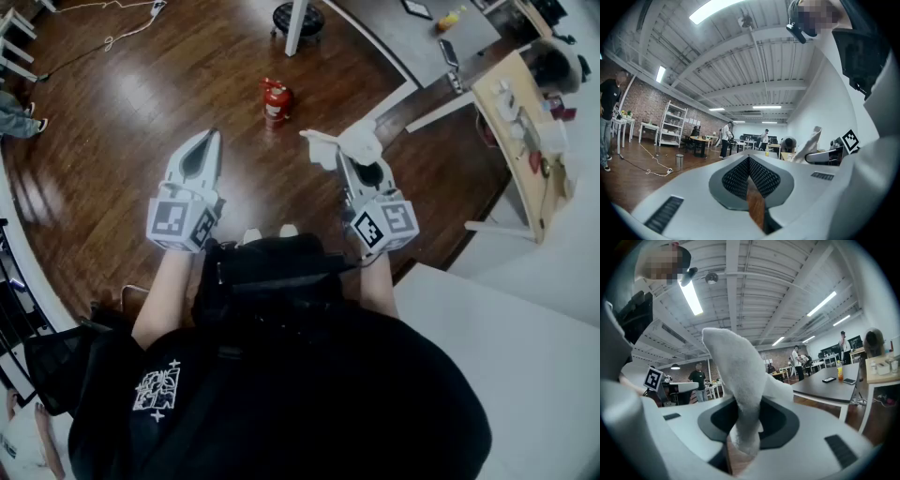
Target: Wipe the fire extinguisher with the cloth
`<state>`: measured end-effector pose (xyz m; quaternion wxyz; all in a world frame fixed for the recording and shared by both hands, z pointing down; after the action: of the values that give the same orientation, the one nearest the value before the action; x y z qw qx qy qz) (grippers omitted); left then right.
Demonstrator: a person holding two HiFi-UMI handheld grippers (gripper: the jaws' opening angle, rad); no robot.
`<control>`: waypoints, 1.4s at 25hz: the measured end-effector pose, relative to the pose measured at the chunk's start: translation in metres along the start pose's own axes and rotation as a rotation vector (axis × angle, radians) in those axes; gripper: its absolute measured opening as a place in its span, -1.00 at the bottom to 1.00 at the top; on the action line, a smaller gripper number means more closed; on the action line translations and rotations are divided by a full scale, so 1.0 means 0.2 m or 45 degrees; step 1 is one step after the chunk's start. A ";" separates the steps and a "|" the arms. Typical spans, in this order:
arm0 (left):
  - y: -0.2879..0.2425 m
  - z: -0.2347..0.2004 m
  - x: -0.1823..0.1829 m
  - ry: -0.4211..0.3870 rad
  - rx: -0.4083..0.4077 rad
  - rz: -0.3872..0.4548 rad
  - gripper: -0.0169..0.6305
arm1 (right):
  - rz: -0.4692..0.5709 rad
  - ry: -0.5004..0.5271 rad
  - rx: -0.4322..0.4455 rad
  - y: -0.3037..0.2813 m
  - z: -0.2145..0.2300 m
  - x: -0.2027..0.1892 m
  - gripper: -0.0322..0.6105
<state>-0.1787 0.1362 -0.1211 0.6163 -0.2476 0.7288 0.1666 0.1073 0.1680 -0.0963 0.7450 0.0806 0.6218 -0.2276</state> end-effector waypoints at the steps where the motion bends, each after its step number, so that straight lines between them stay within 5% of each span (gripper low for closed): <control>1: -0.01 0.00 0.00 -0.001 -0.001 -0.001 -0.94 | -0.001 0.001 0.000 -0.01 0.00 0.00 -0.47; 13: -0.09 -0.09 -0.07 0.012 -0.028 -0.025 -0.94 | -0.040 0.012 -0.018 -0.12 0.06 -0.08 -0.47; 22: -0.56 -0.28 -0.25 0.017 0.043 -0.058 -0.94 | -0.087 0.014 0.077 -0.61 0.52 -0.18 -0.47; 28: -0.93 -0.46 -0.66 0.032 0.038 -0.023 -0.94 | -0.098 0.008 0.177 -1.00 0.88 -0.59 -0.47; 35: -1.27 -0.72 -1.58 0.018 0.031 -0.037 -0.94 | -0.153 0.020 0.252 -1.43 1.26 -1.43 -0.47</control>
<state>-0.1146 -0.1017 0.2316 0.6165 -0.2517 0.7314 0.1470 0.1696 -0.1186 0.2787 0.7135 0.1181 0.6059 -0.3315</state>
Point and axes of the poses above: the fingertips, and each gripper's own axes: y backward along the fingers, z to its right, x out of its top, the point moved 5 cm from there along y, backward along the fingers, and after that the axes turned 1 degree about -x, right-handed, at the moved point
